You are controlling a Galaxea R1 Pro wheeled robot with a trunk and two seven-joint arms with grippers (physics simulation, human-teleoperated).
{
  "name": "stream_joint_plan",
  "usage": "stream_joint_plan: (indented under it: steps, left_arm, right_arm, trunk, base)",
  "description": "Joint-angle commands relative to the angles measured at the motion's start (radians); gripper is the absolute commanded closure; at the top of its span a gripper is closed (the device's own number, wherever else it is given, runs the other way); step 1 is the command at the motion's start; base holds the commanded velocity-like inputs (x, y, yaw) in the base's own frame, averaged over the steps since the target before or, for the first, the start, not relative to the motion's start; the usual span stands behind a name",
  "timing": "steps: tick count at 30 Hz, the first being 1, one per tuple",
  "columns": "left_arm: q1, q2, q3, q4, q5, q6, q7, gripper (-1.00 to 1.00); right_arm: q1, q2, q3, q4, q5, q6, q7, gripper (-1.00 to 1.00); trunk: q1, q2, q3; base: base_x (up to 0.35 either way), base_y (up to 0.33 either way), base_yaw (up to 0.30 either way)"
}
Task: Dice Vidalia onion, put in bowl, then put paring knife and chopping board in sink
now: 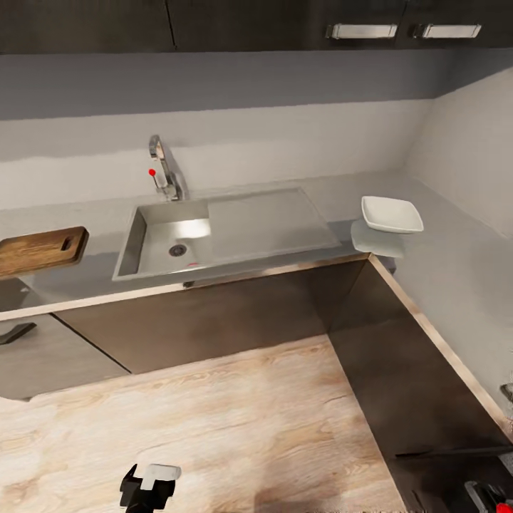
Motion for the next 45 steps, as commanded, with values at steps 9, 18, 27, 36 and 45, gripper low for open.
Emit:
stream_joint_plan:
  steps: [9, 18, 27, 36, 45]
  left_arm:
    - [-0.002, -0.001, 0.006, 0.006, -0.011, -0.004, -0.009, -1.00]
    - [-0.002, 0.000, 0.006, 0.006, -0.011, 0.000, -0.053, -1.00]
    - [-0.002, 0.000, 0.006, 0.006, -0.011, 0.003, -0.055, -1.00]
    - [-0.002, -0.020, 0.005, 0.005, -0.011, 0.039, -0.056, -1.00]
    - [-0.002, -0.023, 0.005, 0.005, -0.011, 0.041, -0.058, -1.00]
  right_arm:
    - [-0.001, 0.001, -0.002, 0.000, 0.002, -0.003, -0.003, -1.00]
    - [-0.001, 0.001, -0.002, 0.001, 0.002, -0.003, -0.002, -1.00]
    - [-0.001, 0.001, -0.001, 0.001, 0.002, -0.004, -0.004, -1.00]
    - [-0.001, 0.002, 0.000, 0.005, 0.003, -0.005, -0.004, -1.00]
    - [-0.001, 0.004, 0.000, 0.008, 0.004, -0.010, -0.004, -1.00]
  trunk:
    - [0.001, -0.002, 0.006]
    - [0.001, -0.002, 0.013]
    - [0.001, -0.002, 0.019]
    - [0.001, -0.002, 0.019]
    - [0.001, -0.002, 0.024]
  base:
    - [0.000, 0.281, -0.265]
    - [0.000, 0.111, -0.265]
    - [0.000, 0.005, -0.195]
    - [0.000, 0.000, -0.015]
    - [0.000, 0.000, -0.158]
